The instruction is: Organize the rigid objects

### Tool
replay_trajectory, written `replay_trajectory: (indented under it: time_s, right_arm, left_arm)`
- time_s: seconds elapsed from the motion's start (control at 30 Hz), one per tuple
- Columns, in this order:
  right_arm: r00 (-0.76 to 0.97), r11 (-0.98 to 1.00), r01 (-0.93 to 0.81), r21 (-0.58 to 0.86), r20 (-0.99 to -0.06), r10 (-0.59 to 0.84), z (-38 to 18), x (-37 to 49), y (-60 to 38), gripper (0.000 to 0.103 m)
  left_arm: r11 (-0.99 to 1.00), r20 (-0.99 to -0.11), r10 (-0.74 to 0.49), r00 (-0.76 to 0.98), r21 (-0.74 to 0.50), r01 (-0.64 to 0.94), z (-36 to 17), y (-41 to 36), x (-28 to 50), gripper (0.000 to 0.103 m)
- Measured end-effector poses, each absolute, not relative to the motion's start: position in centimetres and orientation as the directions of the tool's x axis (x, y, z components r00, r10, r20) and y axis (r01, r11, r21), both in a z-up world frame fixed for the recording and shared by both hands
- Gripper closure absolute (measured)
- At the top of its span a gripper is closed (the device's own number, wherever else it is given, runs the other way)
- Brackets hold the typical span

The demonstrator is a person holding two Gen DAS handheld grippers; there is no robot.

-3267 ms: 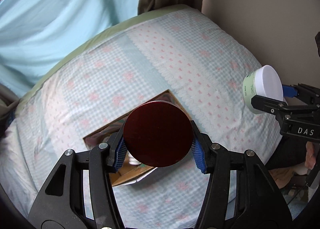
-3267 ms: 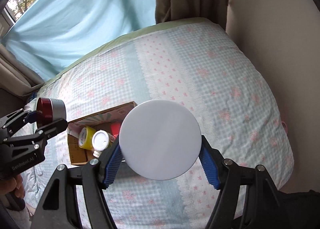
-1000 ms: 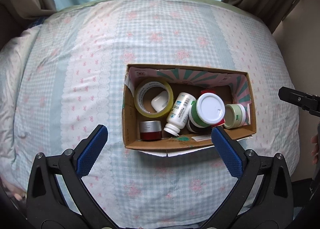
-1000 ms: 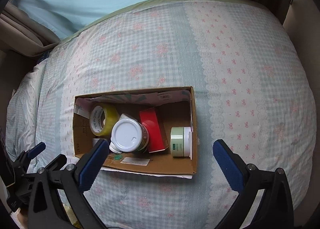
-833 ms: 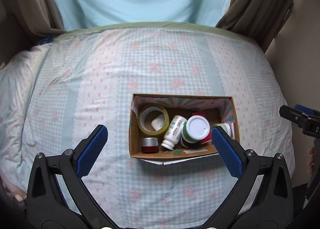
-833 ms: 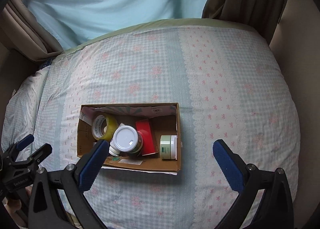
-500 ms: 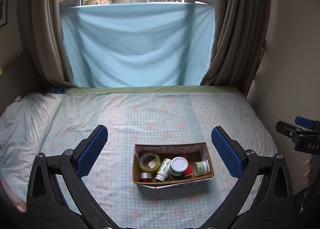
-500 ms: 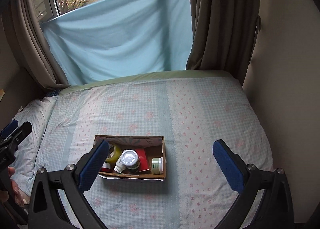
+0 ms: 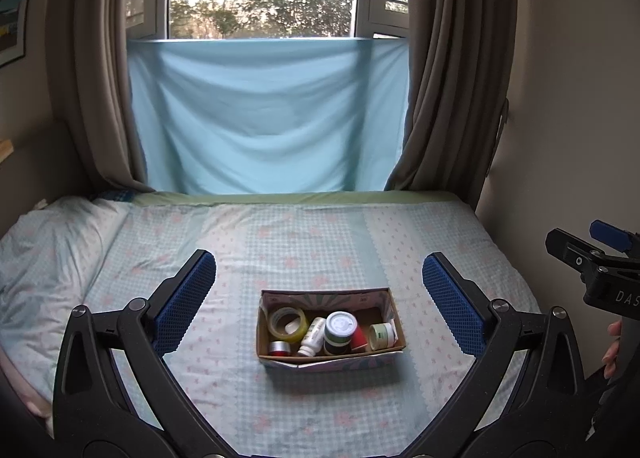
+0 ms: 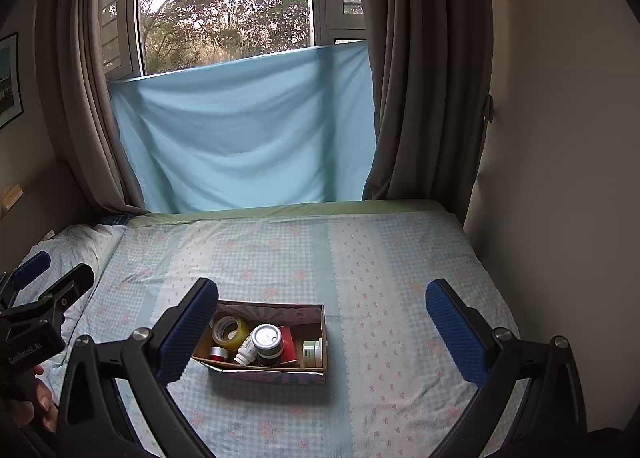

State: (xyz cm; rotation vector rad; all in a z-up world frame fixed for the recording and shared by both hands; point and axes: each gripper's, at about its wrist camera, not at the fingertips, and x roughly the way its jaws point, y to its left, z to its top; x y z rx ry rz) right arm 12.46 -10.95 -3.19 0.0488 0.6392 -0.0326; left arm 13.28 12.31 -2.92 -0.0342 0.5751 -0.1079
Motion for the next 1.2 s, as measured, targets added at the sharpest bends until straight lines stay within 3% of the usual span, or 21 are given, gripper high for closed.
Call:
replay_trajectory:
  time_s: [1.2]
  right_arm:
    - [0.83,1.0,0.021,0.017,-0.557,-0.008,-2.5,11.3,-10.1,0.0]
  left_arm:
    - [0.996,-0.515,-0.087,0.853,-0.048,0.073,-2.2,12.7,12.0,0.0]
